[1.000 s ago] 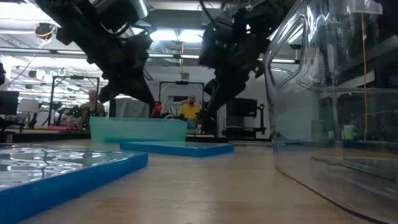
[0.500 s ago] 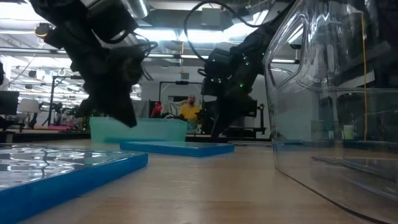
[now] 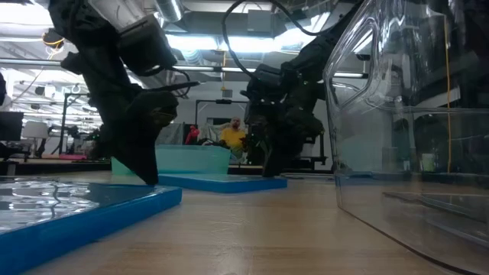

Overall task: Pick & place jewel cases by type
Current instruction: Put the top dark blue CD case into the light blue bin

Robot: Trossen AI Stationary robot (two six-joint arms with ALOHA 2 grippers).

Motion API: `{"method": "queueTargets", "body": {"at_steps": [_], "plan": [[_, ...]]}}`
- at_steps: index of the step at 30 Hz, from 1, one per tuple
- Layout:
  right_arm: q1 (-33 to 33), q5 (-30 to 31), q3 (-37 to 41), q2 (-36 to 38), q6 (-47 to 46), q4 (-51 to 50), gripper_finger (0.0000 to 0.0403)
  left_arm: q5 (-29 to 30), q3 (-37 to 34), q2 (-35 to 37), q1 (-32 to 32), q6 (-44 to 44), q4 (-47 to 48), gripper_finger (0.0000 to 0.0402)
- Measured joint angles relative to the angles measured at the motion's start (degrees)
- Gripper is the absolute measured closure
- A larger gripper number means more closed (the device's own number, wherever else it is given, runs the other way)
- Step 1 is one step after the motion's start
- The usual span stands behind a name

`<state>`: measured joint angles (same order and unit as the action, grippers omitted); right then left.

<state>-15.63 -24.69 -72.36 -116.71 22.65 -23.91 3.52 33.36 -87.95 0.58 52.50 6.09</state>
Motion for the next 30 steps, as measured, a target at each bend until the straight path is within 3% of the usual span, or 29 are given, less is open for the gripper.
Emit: {"method": "queueTargets", "body": {"at_steps": [9,16,19,26,30], "plan": [[2.2,-4.4,5.6,0.5,-6.7,8.1,0.0394,4.8,-0.3,-0.4,-6.8,-4.2,-5.5,0.0398],[2.6,-6.8,6.3,0.4,-10.0,9.1,0.0394,0.6,-0.3,2.0,-8.4,-4.2,-4.4,0.0400],[2.6,-6.5,6.4,1.0,-10.4,8.8,0.0394,-0.3,-0.2,6.0,-8.3,-3.7,-0.3,0.0399],[2.7,-5.6,6.4,1.2,-10.2,8.4,0.0394,3.2,-0.2,19.7,-9.4,1.4,19.9,0.0398],[2.7,-5.5,6.4,1.2,-10.1,8.4,0.0394,2.5,-0.2,25.9,-9.0,4.2,22.5,0.0395]]}}
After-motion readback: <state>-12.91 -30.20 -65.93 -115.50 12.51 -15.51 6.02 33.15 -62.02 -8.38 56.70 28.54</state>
